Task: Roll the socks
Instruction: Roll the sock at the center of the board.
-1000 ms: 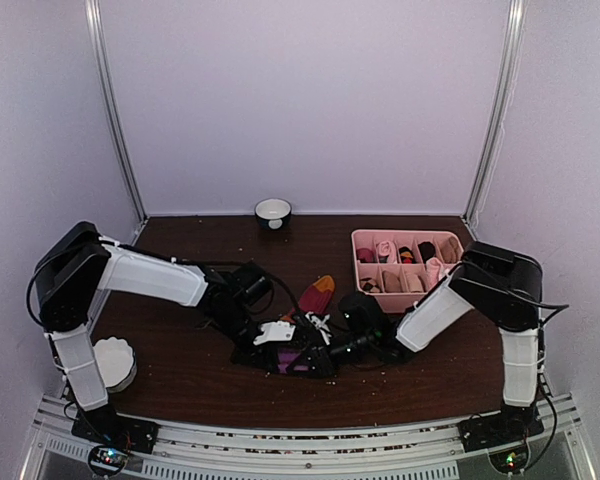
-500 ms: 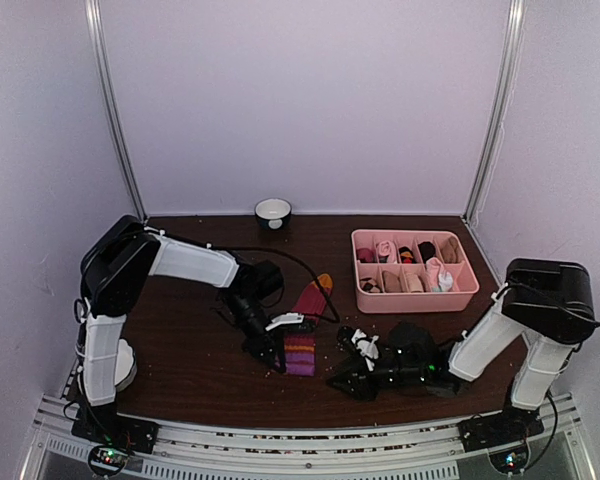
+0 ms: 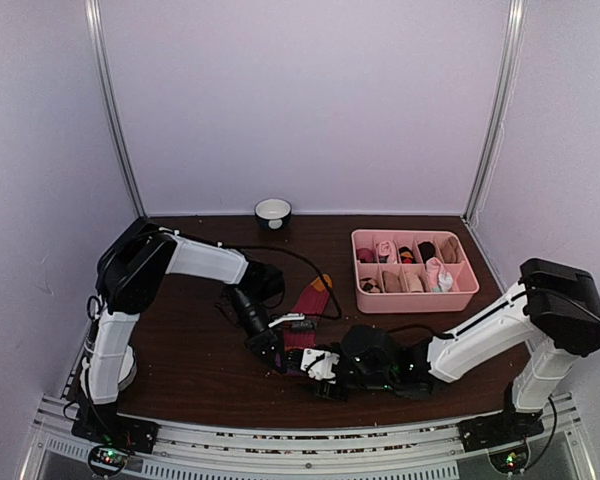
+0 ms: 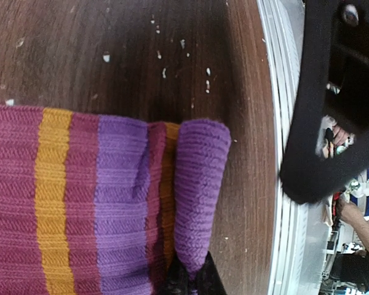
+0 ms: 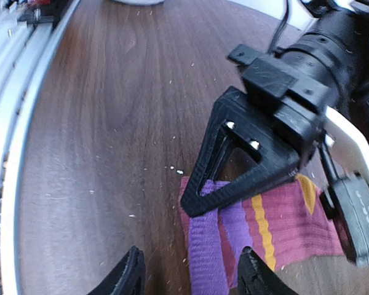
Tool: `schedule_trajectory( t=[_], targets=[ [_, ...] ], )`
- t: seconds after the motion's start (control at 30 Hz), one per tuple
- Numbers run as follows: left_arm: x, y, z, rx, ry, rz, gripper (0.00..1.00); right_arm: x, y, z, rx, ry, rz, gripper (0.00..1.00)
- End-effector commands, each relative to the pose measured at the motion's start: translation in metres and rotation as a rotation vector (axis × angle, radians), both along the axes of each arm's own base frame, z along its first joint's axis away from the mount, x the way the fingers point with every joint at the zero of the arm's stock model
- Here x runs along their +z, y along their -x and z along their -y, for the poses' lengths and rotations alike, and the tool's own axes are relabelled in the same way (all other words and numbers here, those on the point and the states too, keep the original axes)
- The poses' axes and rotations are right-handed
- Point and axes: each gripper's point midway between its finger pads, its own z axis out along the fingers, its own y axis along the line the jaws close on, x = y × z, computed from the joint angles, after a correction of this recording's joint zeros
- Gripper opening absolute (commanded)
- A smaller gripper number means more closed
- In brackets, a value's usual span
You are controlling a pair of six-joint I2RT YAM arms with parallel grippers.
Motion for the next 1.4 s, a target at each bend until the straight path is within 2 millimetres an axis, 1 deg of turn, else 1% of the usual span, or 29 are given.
schedule_trajectory(
  t=[0.0, 0.07, 0.2, 0.33, 0.4, 0.47, 0.5, 0.53, 0.63, 0.67, 0.7, 0.77, 0.9, 0.97, 1.0, 1.07, 1.1, 1.13, 1.2, 1.3, 1.37],
  targets=[
    [-0.03, 0.003, -0.02, -0.014, -0.133, -0.025, 0.0, -0.031, -0.014, -0.003, 0.065, 0.173, 0.111, 0.49],
    [-0.03, 0.003, -0.02, -0.014, -0.134, -0.029, 0.0, -0.034, -0.018, -0.01, 0.086, 0.183, 0.111, 0.44],
    [-0.03, 0.002, -0.02, -0.016, -0.133, -0.026, 0.0, -0.041, -0.031, -0.016, 0.077, 0.183, 0.108, 0.39],
    [-0.029, 0.002, -0.02, -0.019, -0.13, -0.025, 0.0, -0.053, -0.037, -0.017, 0.064, 0.196, 0.086, 0.31],
    [-0.027, 0.002, -0.02, -0.022, -0.125, -0.027, 0.0, -0.06, -0.034, -0.014, 0.072, 0.21, 0.067, 0.24],
    [-0.026, -0.001, -0.02, -0.016, -0.117, -0.028, 0.0, -0.068, -0.029, -0.009, 0.08, 0.228, 0.039, 0.13],
    [-0.024, -0.003, -0.021, -0.012, -0.113, -0.024, 0.03, -0.071, -0.027, -0.006, 0.078, 0.232, 0.024, 0.09],
    [-0.024, -0.005, -0.021, -0.006, -0.111, -0.02, 0.08, -0.074, -0.024, -0.003, 0.077, 0.234, 0.009, 0.06],
    [-0.018, -0.017, -0.022, 0.023, -0.089, 0.024, 0.28, -0.08, -0.016, 0.005, 0.073, 0.228, -0.049, 0.02],
    [-0.015, -0.022, -0.023, 0.033, -0.081, 0.049, 0.4, -0.081, -0.013, 0.006, 0.069, 0.218, -0.081, 0.01],
    [-0.011, -0.028, -0.023, 0.04, -0.068, 0.081, 0.45, -0.082, -0.01, 0.006, 0.064, 0.21, -0.118, 0.0],
    [0.004, -0.041, -0.023, 0.058, -0.021, 0.174, 0.49, -0.084, -0.005, 0.004, 0.055, 0.198, -0.203, 0.0],
    [0.045, -0.067, -0.021, 0.093, 0.111, 0.427, 0.5, -0.093, -0.005, 0.005, 0.004, 0.181, -0.462, 0.0],
    [0.063, -0.073, -0.023, 0.098, 0.159, 0.536, 0.51, -0.098, -0.005, 0.007, -0.025, 0.162, -0.584, 0.0],
    [0.071, -0.075, -0.023, 0.101, 0.176, 0.579, 0.54, -0.1, -0.003, 0.008, -0.029, 0.155, -0.641, 0.0],
    [0.079, -0.079, -0.024, 0.112, 0.195, 0.637, 0.6, -0.106, -0.001, 0.012, -0.051, 0.143, -0.747, 0.0],
    [0.081, -0.078, -0.025, 0.111, 0.205, 0.651, 0.6, -0.108, -0.001, 0.013, -0.066, 0.137, -0.8, 0.0],
    [0.082, -0.073, -0.025, 0.098, 0.226, 0.65, 0.59, -0.109, -0.001, 0.015, -0.08, 0.127, -0.852, 0.0],
    [0.078, -0.064, -0.025, 0.081, 0.232, 0.637, 0.57, -0.112, 0.002, 0.018, -0.099, 0.1, -0.95, 0.0],
    [0.071, -0.041, -0.022, 0.022, 0.258, 0.605, 0.56, -0.119, 0.002, 0.021, -0.138, 0.088, -1.088, 0.0],
    [0.063, -0.026, -0.02, -0.04, 0.254, 0.612, 0.55, -0.126, -0.001, 0.025, -0.19, 0.084, -1.19, 0.0]
  ],
)
